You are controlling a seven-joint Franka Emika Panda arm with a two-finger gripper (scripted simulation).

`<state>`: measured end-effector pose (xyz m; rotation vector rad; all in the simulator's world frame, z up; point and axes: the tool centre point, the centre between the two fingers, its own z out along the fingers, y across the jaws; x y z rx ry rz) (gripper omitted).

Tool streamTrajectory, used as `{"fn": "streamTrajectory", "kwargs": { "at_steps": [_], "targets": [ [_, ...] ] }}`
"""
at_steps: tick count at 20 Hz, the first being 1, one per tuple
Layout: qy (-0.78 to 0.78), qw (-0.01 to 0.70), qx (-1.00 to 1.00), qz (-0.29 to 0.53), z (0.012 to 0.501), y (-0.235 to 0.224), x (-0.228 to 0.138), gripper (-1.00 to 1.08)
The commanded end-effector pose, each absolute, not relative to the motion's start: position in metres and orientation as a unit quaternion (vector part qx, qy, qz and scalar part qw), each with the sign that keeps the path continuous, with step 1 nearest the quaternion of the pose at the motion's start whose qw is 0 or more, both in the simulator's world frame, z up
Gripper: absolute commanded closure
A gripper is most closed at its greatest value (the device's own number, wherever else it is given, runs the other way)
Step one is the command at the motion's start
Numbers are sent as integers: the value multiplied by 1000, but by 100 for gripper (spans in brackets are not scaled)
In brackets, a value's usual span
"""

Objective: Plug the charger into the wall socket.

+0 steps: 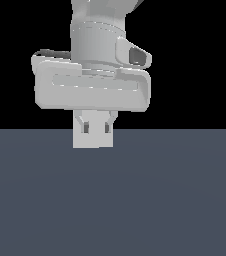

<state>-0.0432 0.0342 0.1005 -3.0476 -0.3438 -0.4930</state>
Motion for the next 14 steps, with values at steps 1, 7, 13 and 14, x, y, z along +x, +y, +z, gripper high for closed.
{"fn": "streamTrajectory", "kwargs": {
  "at_steps": [1, 7, 13, 14],
  "targets": [
    [-110, 18, -981, -158, 100, 34, -43, 108],
    [-109, 18, -981, -158, 100, 34, -43, 108],
    [-109, 18, -981, -158, 100, 36, -34, 108],
    [-109, 18, -981, -158, 100, 37, -31, 108]
  ]
}}
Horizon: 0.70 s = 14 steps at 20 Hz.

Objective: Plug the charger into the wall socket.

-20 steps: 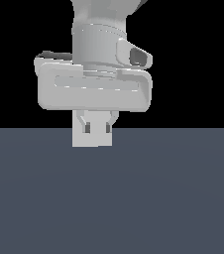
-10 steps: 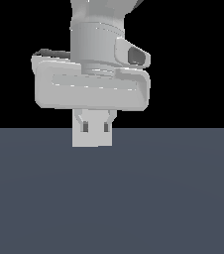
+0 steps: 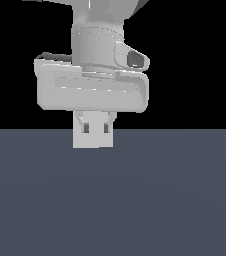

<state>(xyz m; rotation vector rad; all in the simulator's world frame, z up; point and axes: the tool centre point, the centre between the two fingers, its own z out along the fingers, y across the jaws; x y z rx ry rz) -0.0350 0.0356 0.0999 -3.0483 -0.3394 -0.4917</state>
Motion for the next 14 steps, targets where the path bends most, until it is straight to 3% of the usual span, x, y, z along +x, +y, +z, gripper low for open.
{"fn": "streamTrajectory", "kwargs": {
  "at_steps": [1, 14],
  "targets": [
    [-109, 18, -981, -158, 100, 37, -28, 108],
    [-109, 18, -981, -158, 100, 45, 7, 108]
  ]
}}
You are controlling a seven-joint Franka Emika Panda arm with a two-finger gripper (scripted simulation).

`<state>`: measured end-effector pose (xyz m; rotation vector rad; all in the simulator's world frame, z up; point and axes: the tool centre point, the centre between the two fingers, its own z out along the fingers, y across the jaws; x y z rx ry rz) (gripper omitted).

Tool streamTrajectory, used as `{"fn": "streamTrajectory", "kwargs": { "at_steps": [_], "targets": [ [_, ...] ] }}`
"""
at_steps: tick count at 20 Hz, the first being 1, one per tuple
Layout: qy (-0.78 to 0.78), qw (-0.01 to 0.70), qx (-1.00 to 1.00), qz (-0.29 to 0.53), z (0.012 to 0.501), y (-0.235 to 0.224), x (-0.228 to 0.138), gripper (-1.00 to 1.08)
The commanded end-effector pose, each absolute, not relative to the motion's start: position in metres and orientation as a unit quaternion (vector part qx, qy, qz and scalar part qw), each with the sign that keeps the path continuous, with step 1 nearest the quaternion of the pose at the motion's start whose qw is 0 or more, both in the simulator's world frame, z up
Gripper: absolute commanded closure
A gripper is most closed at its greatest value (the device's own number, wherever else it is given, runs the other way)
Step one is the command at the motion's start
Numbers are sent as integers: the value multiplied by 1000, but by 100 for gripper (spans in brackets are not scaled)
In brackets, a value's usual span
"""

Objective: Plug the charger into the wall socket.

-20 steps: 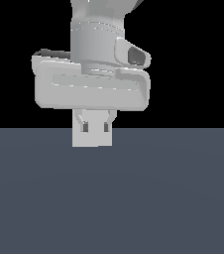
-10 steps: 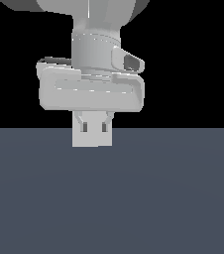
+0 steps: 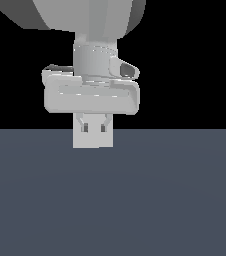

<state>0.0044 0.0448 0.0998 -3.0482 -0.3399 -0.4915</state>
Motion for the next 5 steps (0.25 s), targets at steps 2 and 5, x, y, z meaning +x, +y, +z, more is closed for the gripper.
{"fn": "streamTrajectory", "kwargs": {
  "at_steps": [2, 5],
  "targets": [
    [-109, 18, -981, -158, 100, 45, 7, 108],
    [-109, 18, -981, -158, 100, 45, 6, 108]
  ]
}}
